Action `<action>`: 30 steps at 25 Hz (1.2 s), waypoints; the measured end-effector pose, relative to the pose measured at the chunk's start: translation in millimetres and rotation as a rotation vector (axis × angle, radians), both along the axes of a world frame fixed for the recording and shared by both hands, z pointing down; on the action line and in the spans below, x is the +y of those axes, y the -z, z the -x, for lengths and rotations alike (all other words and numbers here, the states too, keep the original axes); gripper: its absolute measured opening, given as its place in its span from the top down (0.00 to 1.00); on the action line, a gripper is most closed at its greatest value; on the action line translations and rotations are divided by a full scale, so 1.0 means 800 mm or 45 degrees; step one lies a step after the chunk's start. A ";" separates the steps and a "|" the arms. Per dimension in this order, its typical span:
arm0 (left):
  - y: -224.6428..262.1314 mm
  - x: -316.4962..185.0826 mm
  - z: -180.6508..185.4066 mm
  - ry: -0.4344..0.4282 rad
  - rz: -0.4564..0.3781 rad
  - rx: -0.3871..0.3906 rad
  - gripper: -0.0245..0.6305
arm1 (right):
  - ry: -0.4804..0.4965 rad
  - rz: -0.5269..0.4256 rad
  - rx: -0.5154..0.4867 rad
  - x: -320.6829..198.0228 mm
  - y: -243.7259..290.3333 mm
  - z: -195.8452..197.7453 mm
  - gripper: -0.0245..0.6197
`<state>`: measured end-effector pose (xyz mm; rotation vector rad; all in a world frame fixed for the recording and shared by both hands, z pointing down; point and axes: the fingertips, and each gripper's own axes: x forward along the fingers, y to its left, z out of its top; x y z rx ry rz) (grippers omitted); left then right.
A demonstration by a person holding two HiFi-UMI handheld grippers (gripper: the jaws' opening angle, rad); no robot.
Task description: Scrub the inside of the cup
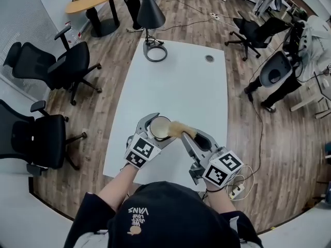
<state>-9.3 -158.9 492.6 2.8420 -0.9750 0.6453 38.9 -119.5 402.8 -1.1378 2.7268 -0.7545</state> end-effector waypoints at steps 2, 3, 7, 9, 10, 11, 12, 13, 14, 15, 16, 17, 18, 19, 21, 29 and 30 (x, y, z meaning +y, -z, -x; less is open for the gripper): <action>-0.004 -0.006 -0.003 0.019 0.012 0.045 0.30 | -0.023 0.017 -0.005 -0.003 -0.004 -0.009 0.82; -0.007 -0.009 -0.005 0.025 0.015 0.066 0.30 | -0.032 0.026 -0.004 -0.005 -0.006 -0.014 0.82; -0.023 -0.021 -0.009 0.029 0.017 0.109 0.30 | -0.052 0.060 0.008 -0.012 -0.016 -0.024 0.82; -0.036 -0.028 -0.011 0.045 0.029 0.122 0.30 | -0.057 0.078 0.013 -0.016 -0.024 -0.029 0.82; -0.042 -0.031 -0.011 0.056 0.040 0.128 0.30 | -0.058 0.087 0.015 -0.017 -0.029 -0.032 0.82; -0.049 -0.034 -0.011 0.067 0.051 0.133 0.30 | -0.059 0.097 0.017 -0.018 -0.033 -0.034 0.82; -0.054 -0.037 -0.010 0.078 0.061 0.137 0.30 | -0.061 0.107 0.021 -0.020 -0.038 -0.036 0.82; -0.059 -0.040 -0.010 0.089 0.069 0.142 0.30 | -0.064 0.118 0.024 -0.021 -0.042 -0.038 0.82; -0.063 -0.043 -0.010 0.099 0.074 0.148 0.30 | -0.068 0.128 0.027 -0.024 -0.046 -0.042 0.82; -0.067 -0.047 -0.011 0.107 0.077 0.154 0.30 | -0.073 0.138 0.029 -0.026 -0.050 -0.045 0.82; -0.070 -0.050 -0.012 0.112 0.080 0.160 0.30 | -0.077 0.147 0.030 -0.029 -0.053 -0.048 0.82; -0.073 -0.055 -0.013 0.114 0.082 0.164 0.30 | -0.078 0.153 0.030 -0.031 -0.056 -0.051 0.82; -0.077 -0.059 -0.014 0.116 0.085 0.168 0.30 | -0.078 0.158 0.030 -0.034 -0.060 -0.052 0.82; -0.081 -0.062 -0.014 0.118 0.086 0.170 0.30 | -0.076 0.163 0.030 -0.036 -0.063 -0.053 0.82; -0.089 -0.069 -0.015 0.130 0.089 0.176 0.30 | -0.076 0.179 0.034 -0.039 -0.070 -0.056 0.82; -0.121 -0.082 -0.016 0.180 0.148 0.194 0.30 | -0.070 0.236 0.063 -0.047 -0.092 -0.065 0.82; -0.125 -0.084 -0.016 0.184 0.152 0.196 0.30 | -0.070 0.245 0.063 -0.048 -0.096 -0.065 0.82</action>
